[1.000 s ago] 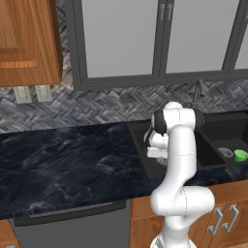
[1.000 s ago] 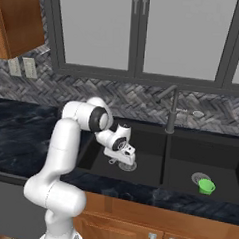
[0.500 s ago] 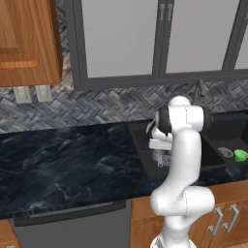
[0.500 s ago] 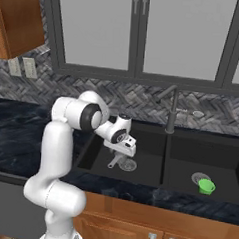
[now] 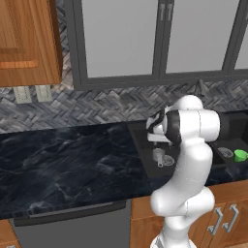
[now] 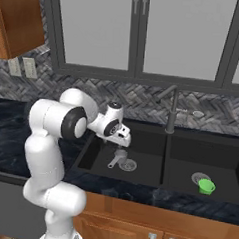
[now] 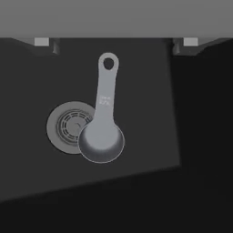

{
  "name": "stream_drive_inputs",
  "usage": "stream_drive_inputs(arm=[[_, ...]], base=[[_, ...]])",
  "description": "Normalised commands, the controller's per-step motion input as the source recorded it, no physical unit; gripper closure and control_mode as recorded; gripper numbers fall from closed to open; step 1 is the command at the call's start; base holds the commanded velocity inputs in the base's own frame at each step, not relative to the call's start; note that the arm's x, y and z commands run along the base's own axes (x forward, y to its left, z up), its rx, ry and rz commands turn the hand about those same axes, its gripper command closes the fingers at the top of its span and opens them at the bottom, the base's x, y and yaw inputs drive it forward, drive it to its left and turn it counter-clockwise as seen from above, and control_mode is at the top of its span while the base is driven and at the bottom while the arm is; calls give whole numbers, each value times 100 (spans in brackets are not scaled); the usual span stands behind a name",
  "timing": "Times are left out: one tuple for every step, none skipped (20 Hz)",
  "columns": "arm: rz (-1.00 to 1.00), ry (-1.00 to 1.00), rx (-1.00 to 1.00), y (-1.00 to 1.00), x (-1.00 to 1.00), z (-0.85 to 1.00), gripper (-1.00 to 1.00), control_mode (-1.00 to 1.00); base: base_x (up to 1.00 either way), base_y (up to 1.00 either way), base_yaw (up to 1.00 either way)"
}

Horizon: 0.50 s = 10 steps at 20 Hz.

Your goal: Move any existing items from the left basin to the right basin for drying. Then move the measuring cup from the counter to the left basin of the sink for washing.

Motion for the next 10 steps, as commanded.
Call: stream_drive_inputs(arm=[[0, -13, -8, 51, -54, 81, -100, -100], [0, -13, -7, 52, -51, 78, -100, -100], [0, -13, -8, 56, -51, 79, -100, -100], [0, -13, -9, 56, -55, 81, -100, -100], [0, -12, -8, 60, -51, 83, -100, -100], [0, -13, -9, 68, -51, 81, -100, -100], [0, -13, -9, 68, -53, 79, -100, -100], [0, -13, -10, 71, -56, 75, -100, -100], [1, -15, -11, 77, -56, 68, -100, -100], [2, -13, -10, 74, -56, 69, -100, -100]], base=[[0, 0, 0], [0, 0, 0], [0, 0, 0], [0, 0, 0], [0, 0, 0], [0, 0, 0], [0, 0, 0], [0, 0, 0], [0, 0, 0], [0, 0, 0]])
